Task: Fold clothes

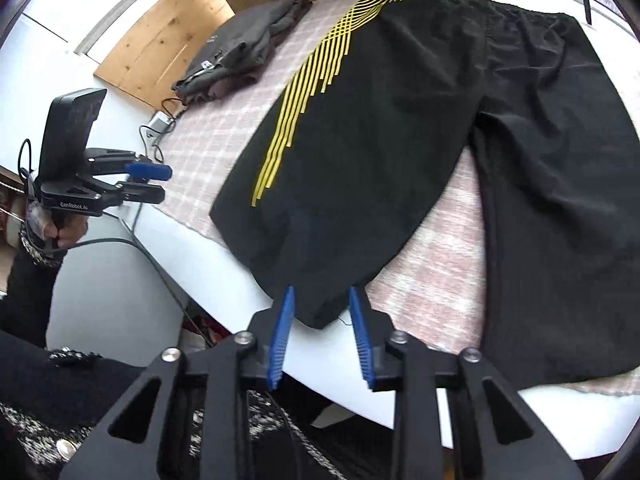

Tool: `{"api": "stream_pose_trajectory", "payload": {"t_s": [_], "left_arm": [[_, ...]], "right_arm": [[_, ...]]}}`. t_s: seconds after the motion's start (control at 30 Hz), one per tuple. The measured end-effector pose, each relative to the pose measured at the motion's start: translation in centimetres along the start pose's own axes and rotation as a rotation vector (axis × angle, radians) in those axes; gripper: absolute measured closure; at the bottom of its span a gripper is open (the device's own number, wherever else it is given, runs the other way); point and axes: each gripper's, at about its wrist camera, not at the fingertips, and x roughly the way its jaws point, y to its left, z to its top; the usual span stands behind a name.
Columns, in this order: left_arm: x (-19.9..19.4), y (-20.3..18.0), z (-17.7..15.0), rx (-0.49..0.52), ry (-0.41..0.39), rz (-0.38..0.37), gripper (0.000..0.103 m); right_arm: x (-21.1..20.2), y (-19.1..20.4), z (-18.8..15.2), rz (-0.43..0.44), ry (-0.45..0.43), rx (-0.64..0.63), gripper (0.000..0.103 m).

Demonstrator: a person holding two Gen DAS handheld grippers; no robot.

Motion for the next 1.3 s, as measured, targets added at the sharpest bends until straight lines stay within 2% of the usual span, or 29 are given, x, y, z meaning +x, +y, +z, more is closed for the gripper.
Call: {"api": "stream_pose_trajectory", "payload": {"t_s": [0.1,0.2,0.27,0.33,0.37,0.4,0.43,0.5,0.57,0.7,0.77,0.8,0.83,0.93,1.0,1.1,1.23,1.3], "left_arm": [[3.0,-0.1,0.0,0.007,0.054,-0.009,0.057],[5.3,-1.1,-0.7,0.036,0.097,0.016,0.057],[5.7,-1.5,-0.8,0.052,0.073,0.018,0.059],[5.6,-1.7,-0.6,0.063,0.058,0.0,0.078],[5.5,-1.9,-0.5,0.068,0.053,-0.011,0.097],[5.2,-2.0,-0.3,0.075,0.054,-0.022,0.102],[5.0,-2.2,-0.2,0.084,0.057,-0.033,0.103],[3.3,-2.5,0.1,0.09,0.035,-0.062,0.103],[1.5,-2.9,0.3,0.094,0.006,-0.094,0.103],[-0.9,-3.0,0.7,0.089,-0.044,-0.055,0.103],[-0.5,-2.1,0.7,0.07,-0.021,-0.002,0.103],[-0.6,-0.6,0.4,0.051,-0.003,0.018,0.099],[0.2,0.2,0.2,0.031,0.019,0.024,0.097],[1.8,-0.9,0.0,0.032,0.043,0.024,0.095],[2.2,-2.8,0.5,0.062,0.023,0.009,0.092],[2.5,-7.3,2.2,0.125,-0.024,-0.026,0.078],[4.2,-16.1,5.9,0.263,-0.069,-0.085,0.074],[5.8,-20.7,7.9,0.327,-0.077,-0.102,0.066]], "right_arm": [[0.1,-1.4,-0.5,0.006,0.029,0.04,0.072],[1.4,-0.9,-0.5,-0.006,0.052,0.004,0.072],[2.7,-0.2,-0.6,-0.007,0.074,-0.024,0.072],[4.1,0.6,-0.8,-0.032,0.096,-0.065,0.072],[4.8,1.1,-0.9,-0.043,0.103,-0.087,0.072],[5.3,1.5,-0.9,-0.051,0.106,-0.108,0.072],[5.7,1.9,-0.9,-0.059,0.107,-0.127,0.082],[5.5,2.4,-0.6,-0.036,0.09,-0.132,0.098],[3.9,2.4,0.0,0.038,0.028,-0.104,0.098],[0.4,1.6,1.2,0.138,-0.084,-0.024,0.098],[0.1,1.3,1.3,0.122,-0.078,-0.013,0.098],[-0.1,1.0,1.0,0.107,-0.069,-0.008,0.096],[-0.5,0.6,0.6,0.094,-0.061,0.0,0.095],[-1.6,-0.6,-0.8,0.055,-0.037,0.026,0.093],[-3.1,-2.1,-1.4,0.024,-0.045,0.06,0.093],[-8.3,-7.1,-1.4,-0.061,-0.168,0.174,0.09],[-14.8,-13.3,-0.3,-0.152,-0.299,0.24,0.083],[-17.9,-16.3,0.3,-0.194,-0.362,0.268,0.078]]}}
